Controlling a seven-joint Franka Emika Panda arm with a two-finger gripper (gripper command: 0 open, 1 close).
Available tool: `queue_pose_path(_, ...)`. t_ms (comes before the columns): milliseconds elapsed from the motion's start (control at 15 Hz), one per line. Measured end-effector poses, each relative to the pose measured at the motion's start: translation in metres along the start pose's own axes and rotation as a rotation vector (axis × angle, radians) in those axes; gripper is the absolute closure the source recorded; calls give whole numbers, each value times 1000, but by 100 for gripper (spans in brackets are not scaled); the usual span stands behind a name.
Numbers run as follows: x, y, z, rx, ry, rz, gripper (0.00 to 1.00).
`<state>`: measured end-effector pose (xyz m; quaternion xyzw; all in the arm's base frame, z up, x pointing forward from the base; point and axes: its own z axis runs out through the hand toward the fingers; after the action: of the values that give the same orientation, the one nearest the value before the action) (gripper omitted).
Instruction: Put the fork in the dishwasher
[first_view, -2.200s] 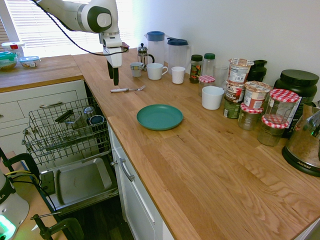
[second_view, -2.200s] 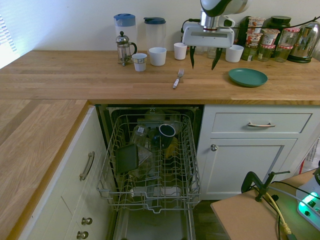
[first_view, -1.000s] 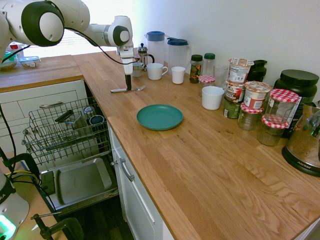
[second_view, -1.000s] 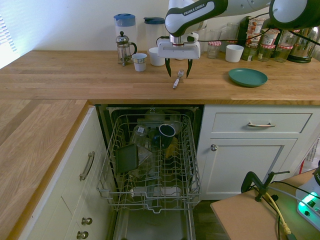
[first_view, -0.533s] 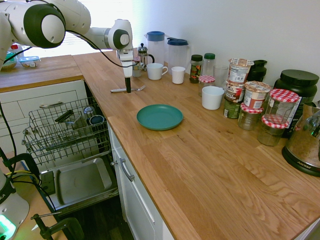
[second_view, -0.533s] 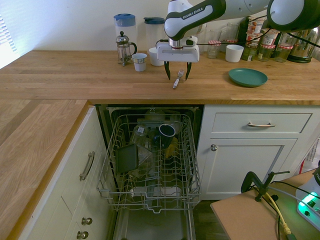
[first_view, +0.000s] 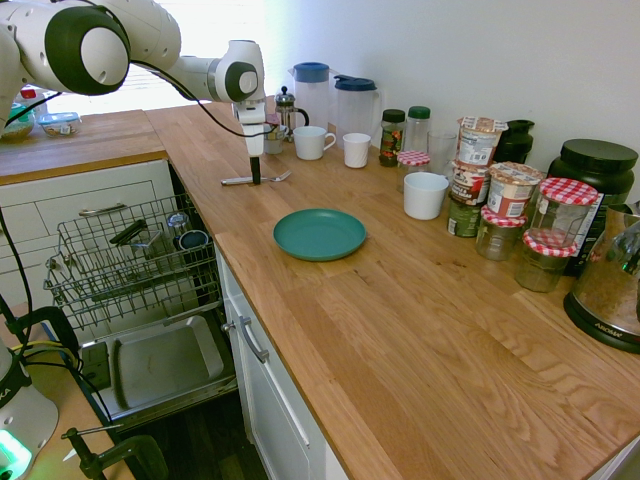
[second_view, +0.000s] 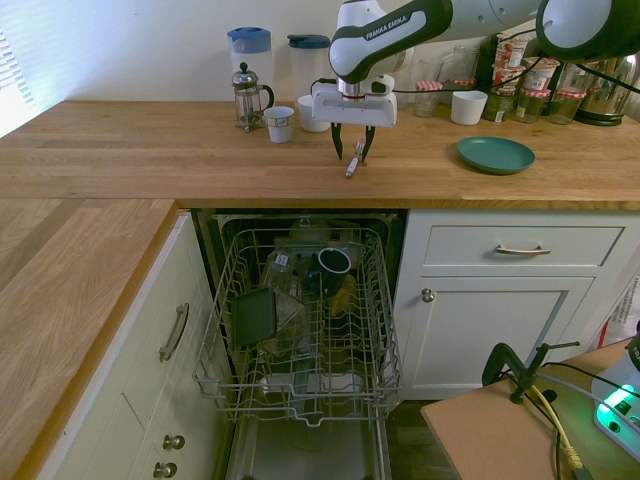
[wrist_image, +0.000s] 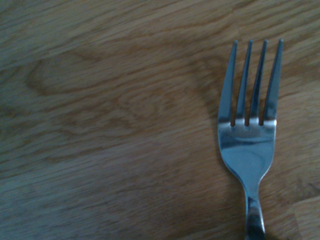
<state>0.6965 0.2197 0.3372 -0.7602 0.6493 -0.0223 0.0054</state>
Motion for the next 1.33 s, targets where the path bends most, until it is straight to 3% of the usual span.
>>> queue_pose_path(467, 12, 12, 1, 3, -14, 12, 100)
queue_pose_path(867, 27, 22, -3, -6, -39, -68, 100)
queue_pose_path(1333, 26, 84, -94, 13, -9, -152, 100)
